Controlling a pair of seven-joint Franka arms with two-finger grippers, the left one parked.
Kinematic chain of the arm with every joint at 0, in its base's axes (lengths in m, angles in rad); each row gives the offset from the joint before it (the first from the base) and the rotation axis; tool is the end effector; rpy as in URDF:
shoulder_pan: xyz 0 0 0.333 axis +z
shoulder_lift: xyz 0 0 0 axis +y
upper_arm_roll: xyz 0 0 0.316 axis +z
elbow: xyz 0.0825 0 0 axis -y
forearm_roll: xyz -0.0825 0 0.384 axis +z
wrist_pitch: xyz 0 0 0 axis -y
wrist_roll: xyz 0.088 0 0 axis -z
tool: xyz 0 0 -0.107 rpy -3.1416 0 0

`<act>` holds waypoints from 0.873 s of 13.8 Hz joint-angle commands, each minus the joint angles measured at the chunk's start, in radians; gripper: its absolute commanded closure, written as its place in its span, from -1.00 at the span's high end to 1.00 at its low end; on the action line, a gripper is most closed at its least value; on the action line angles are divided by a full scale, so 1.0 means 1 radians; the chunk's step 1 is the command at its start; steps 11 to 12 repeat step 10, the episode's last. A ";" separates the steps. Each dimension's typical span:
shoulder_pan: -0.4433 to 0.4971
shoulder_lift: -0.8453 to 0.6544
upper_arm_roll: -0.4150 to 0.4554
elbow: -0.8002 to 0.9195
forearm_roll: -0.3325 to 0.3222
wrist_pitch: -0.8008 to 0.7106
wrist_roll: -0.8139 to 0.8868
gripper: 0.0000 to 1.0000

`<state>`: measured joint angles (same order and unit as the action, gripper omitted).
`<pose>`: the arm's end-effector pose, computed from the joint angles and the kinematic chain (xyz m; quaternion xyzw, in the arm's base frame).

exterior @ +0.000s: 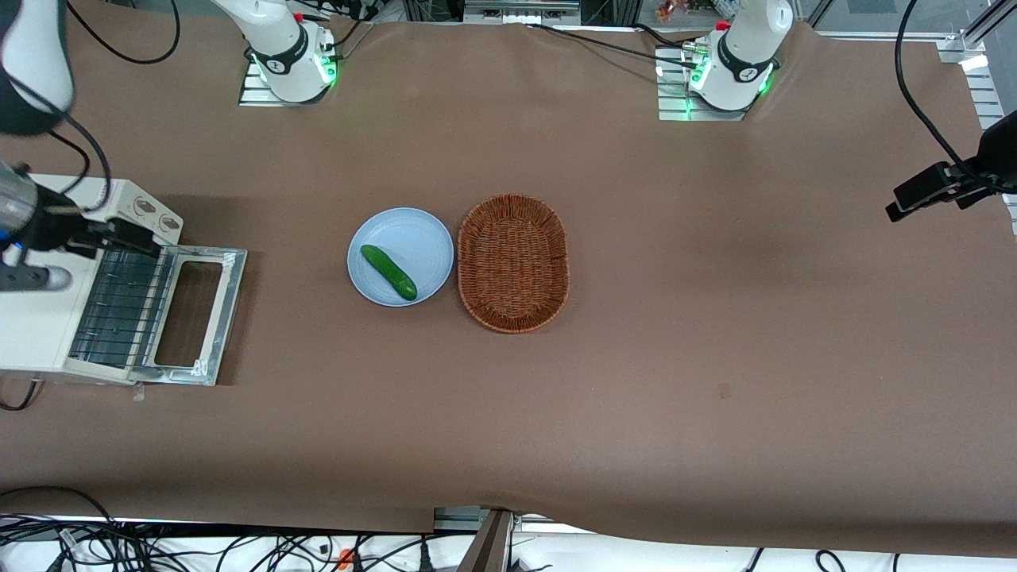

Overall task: Open oven door with right arm only
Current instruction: 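Release the lowered door and lift the right gripper away from the oven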

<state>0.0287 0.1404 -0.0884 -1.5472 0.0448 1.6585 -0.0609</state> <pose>0.6010 -0.0281 0.5624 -0.9998 0.0013 0.0133 0.0169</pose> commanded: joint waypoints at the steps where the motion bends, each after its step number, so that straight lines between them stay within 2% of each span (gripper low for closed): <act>1: -0.035 -0.163 0.010 -0.173 0.009 -0.014 -0.002 1.00; 6: -0.033 -0.134 0.007 -0.139 0.006 -0.100 -0.011 1.00; 12: -0.033 -0.136 0.006 -0.137 0.000 -0.102 -0.008 1.00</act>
